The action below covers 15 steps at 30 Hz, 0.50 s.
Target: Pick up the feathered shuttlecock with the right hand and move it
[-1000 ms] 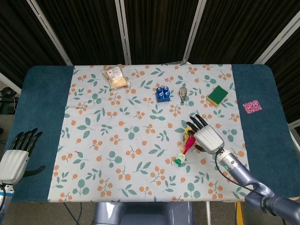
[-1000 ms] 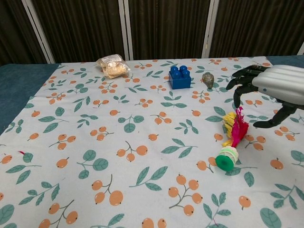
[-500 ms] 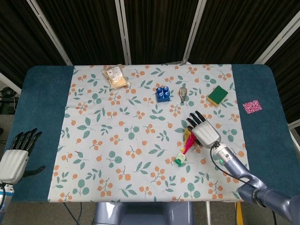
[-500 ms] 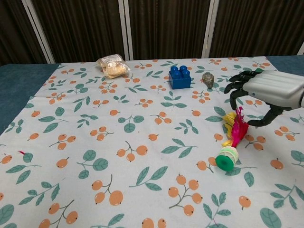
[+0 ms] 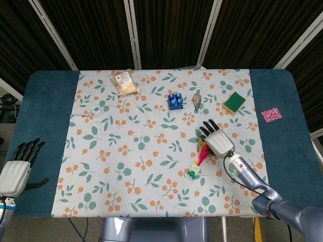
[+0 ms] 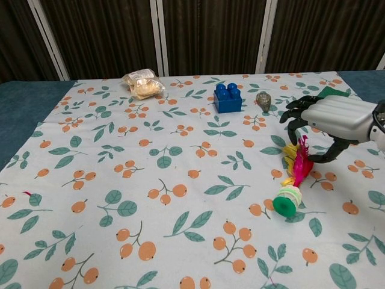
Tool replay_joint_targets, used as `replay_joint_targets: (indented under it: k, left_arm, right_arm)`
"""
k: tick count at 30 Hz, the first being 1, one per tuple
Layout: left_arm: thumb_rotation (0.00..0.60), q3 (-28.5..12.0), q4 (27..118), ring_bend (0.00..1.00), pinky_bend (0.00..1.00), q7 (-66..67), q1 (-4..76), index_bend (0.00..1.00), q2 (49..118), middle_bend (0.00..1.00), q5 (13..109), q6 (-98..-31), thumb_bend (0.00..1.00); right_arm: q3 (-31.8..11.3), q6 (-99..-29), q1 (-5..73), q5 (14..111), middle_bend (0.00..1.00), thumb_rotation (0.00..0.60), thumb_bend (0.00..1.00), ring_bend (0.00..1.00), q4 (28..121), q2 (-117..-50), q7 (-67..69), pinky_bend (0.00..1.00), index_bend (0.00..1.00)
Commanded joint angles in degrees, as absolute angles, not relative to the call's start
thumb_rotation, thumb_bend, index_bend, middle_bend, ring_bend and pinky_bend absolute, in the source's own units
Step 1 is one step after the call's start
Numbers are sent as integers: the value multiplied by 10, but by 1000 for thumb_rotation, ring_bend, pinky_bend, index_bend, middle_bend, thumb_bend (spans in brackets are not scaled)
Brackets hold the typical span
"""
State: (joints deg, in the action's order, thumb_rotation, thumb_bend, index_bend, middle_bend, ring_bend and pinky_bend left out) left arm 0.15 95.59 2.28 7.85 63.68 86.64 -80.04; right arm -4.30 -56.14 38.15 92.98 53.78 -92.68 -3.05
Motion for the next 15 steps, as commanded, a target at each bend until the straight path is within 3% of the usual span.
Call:
replay_joint_targets:
  k: [1, 15]
  left_arm:
    - [600, 1, 957, 0, 0, 21, 79, 0, 636, 0, 865, -800, 70]
    - [600, 1, 958, 0, 0, 21, 79, 0, 636, 0, 863, -797, 70]
  right_arm:
    - [-40, -562, 381, 927, 157, 600, 235, 0, 532, -931, -30, 0, 476]
    - [-33, -575, 380, 919, 223, 600, 357, 0, 516, -950, -22, 0, 585]
